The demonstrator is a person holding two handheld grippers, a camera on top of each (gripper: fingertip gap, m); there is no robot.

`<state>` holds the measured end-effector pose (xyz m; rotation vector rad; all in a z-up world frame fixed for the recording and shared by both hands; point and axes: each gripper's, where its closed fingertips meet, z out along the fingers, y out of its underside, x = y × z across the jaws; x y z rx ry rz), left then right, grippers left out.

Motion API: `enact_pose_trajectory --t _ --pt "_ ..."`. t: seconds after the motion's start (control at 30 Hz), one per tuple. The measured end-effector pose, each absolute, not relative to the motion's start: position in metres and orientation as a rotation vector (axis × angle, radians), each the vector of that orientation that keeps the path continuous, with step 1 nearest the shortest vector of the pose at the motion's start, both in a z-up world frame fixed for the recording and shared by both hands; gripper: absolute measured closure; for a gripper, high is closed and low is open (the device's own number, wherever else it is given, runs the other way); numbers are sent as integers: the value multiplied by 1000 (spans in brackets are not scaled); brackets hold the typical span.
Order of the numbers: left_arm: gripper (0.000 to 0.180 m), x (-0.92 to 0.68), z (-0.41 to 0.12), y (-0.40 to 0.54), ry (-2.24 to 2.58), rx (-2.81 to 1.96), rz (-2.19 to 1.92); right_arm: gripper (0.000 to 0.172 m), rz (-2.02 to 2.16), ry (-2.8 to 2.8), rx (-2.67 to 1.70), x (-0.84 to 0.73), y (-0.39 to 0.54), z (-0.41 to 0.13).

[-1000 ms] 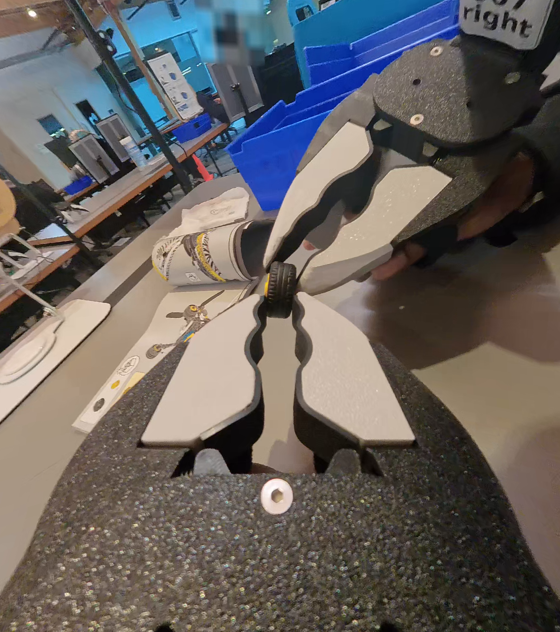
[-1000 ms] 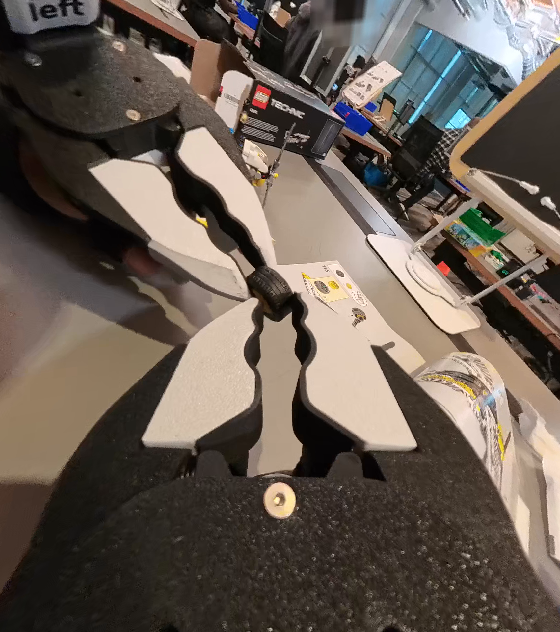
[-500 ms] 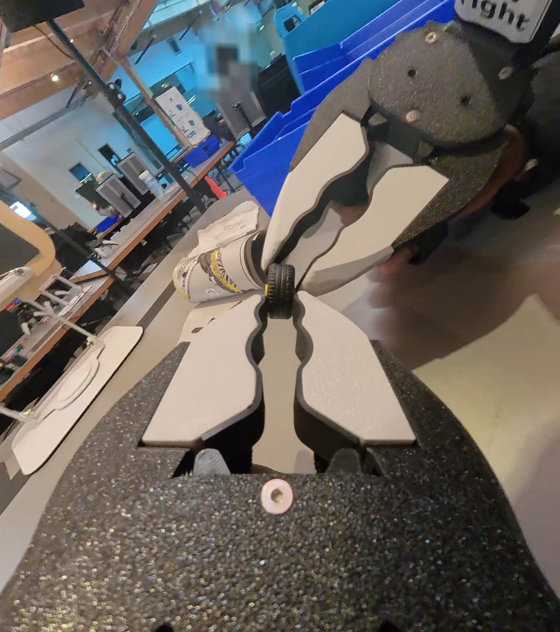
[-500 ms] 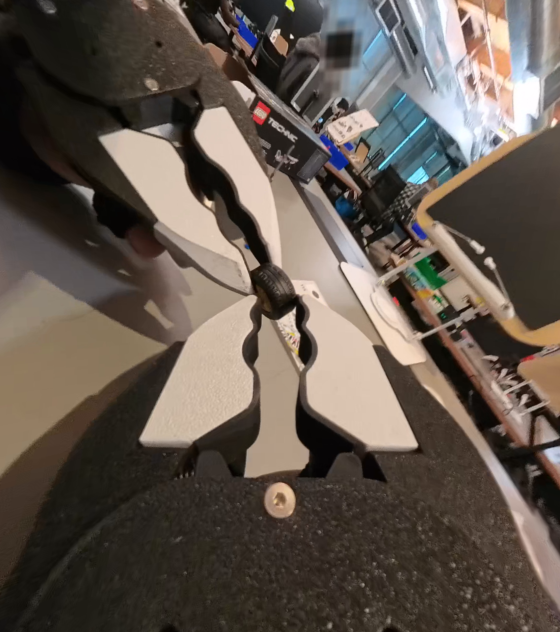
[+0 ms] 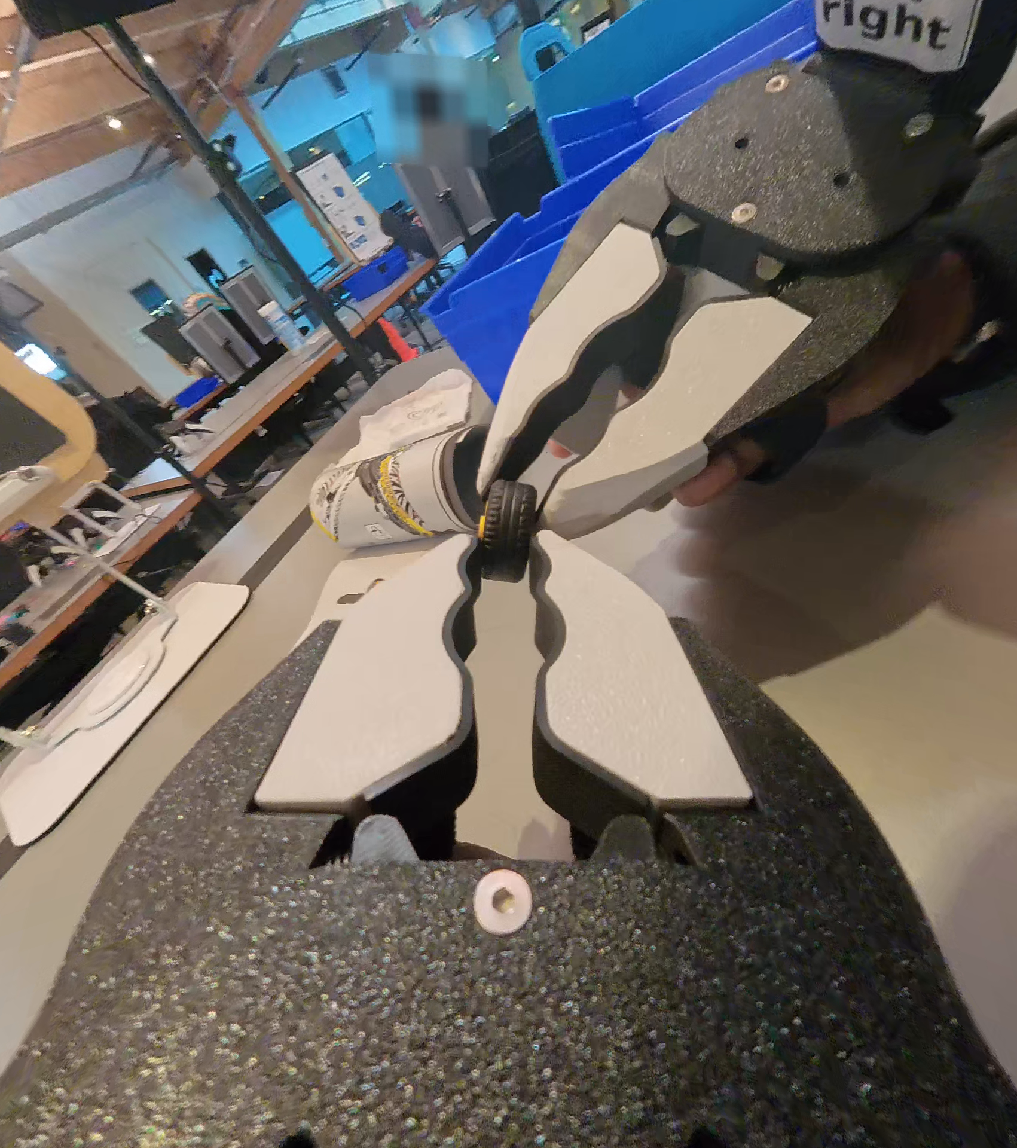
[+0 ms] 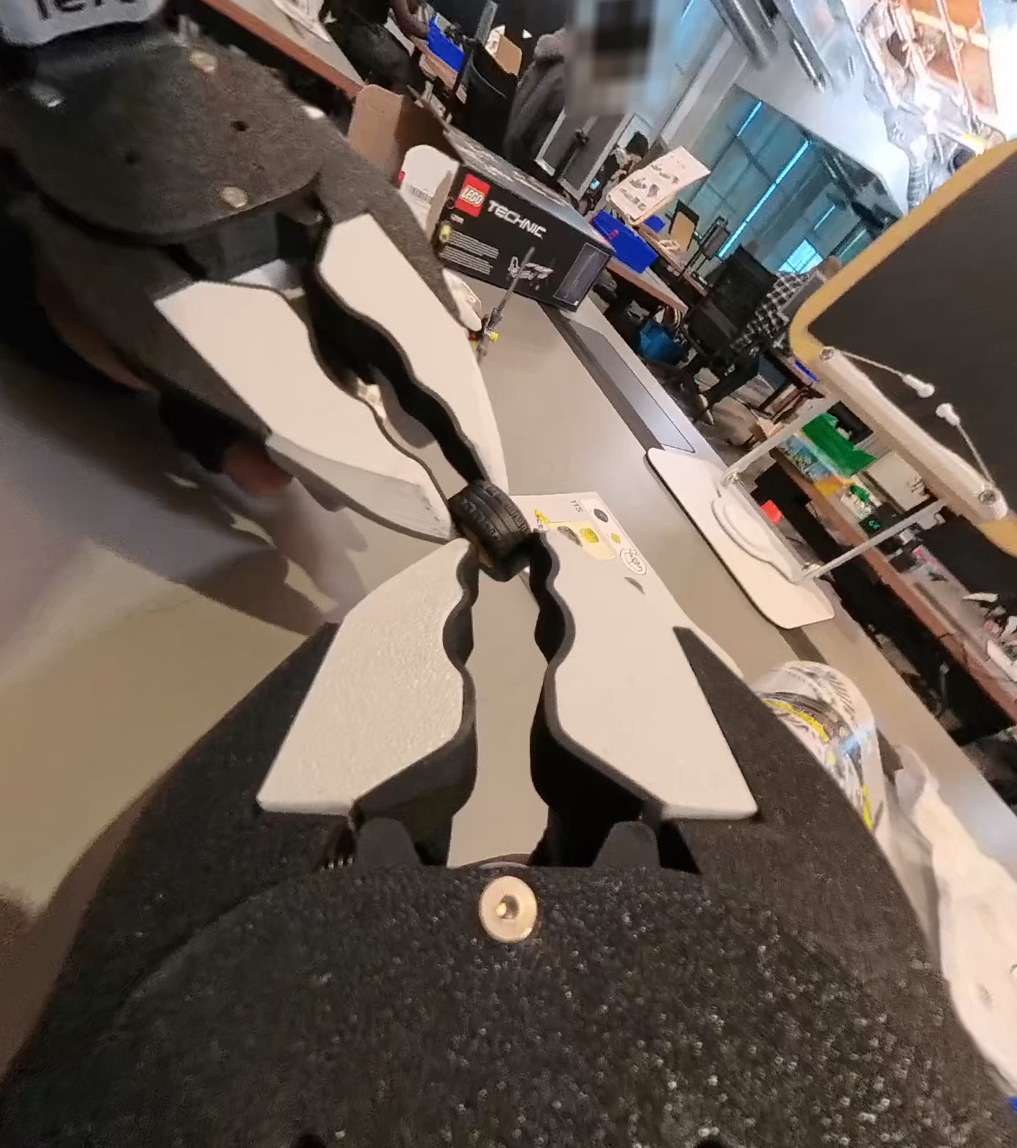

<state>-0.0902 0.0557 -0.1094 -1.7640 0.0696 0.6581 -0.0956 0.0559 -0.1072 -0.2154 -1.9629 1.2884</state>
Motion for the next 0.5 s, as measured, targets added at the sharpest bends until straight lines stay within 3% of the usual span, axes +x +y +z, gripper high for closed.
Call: enact_pose_trajectory --t 0.5 --pt "166 -96 -110 52 2 -1794 846 158 1310 -1952 -340 -99 55 -107"
